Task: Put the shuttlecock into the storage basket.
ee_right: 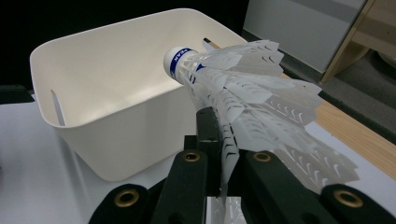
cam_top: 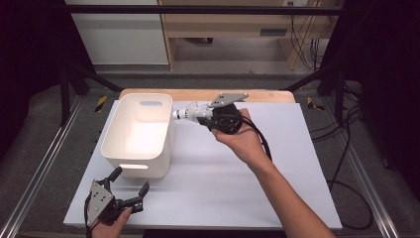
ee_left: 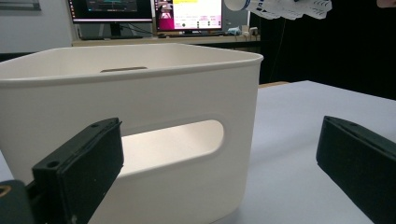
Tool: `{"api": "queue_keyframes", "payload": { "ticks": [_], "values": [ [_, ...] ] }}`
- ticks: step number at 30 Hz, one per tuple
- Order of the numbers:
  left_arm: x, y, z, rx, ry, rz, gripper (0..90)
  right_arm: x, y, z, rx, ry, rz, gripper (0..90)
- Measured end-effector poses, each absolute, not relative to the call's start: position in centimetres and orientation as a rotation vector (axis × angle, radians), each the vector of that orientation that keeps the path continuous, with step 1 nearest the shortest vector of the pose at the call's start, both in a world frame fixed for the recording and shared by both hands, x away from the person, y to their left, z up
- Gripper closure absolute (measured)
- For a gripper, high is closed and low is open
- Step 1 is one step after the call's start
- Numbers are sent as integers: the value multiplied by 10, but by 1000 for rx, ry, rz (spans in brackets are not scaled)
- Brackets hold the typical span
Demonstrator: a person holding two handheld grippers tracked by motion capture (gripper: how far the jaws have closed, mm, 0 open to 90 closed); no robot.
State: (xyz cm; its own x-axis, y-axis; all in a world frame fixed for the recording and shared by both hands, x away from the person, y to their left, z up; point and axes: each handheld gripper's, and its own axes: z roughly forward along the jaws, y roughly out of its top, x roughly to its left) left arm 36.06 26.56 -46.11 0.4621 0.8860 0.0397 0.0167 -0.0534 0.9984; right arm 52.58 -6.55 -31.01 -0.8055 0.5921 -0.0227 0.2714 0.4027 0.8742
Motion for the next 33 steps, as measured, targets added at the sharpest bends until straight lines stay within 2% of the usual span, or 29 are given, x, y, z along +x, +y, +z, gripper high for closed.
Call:
{"api": "queue_keyframes", "payload": {
  "ticks": [13,33],
  "values": [
    [361,267,-461,1452,847,866,8,534,-53,-301,743,2338,1371,894],
    [361,267,-462,1457,839,881,8,552,-4,-304,694,2355,1412,894]
  ]
}}
